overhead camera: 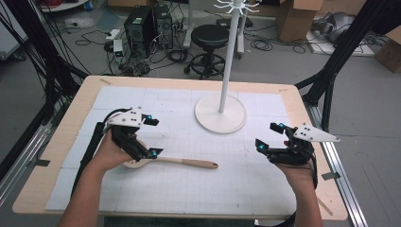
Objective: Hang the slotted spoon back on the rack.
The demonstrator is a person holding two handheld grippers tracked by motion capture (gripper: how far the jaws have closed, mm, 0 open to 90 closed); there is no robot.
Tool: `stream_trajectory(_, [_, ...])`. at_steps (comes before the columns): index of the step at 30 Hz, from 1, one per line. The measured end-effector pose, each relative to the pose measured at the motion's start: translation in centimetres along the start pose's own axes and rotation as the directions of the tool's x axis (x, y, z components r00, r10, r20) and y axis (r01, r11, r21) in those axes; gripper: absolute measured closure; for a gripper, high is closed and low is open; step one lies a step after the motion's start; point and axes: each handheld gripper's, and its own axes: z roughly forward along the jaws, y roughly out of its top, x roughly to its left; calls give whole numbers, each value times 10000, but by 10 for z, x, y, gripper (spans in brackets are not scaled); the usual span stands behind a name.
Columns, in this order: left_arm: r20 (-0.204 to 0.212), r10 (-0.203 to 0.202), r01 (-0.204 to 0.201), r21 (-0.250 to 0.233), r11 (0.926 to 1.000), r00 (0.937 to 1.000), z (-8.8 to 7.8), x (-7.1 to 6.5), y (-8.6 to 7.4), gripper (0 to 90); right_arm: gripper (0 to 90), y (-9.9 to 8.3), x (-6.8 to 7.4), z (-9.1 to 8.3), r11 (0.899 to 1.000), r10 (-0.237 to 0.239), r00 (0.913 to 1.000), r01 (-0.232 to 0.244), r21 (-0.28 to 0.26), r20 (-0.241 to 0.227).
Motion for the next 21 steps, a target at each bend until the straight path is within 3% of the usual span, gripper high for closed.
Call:
stream_trajectory(2, [163, 99, -106, 434, 9990, 9998, 12, -1, 2, 17, 144, 0, 0, 1, 10000, 28, 10000, -28, 24, 1])
stream_trajectory(6, [606, 228, -268, 675, 9974, 9979, 30, -3, 7, 17, 144, -1, 0, 1, 10000, 38, 10000, -38, 36, -5])
stream_trajectory(13, [802, 229, -331, 1283, 9912, 9965, 51, -2, 5, 17, 144, -1, -2, -2, 9999, 122, 9999, -121, -52, 83])
stream_trajectory(18, [893, 450, -628, 2075, 9762, 9950, 66, -2, 2, 19, 144, -2, -3, -2, 9999, 121, 9999, -120, -12, 70])
stream_trajectory(21, [1163, 506, -771, 2367, 9685, 9919, 76, -3, 1, 33, 144, -2, -3, -2, 9999, 136, 9998, -136, -39, 114])
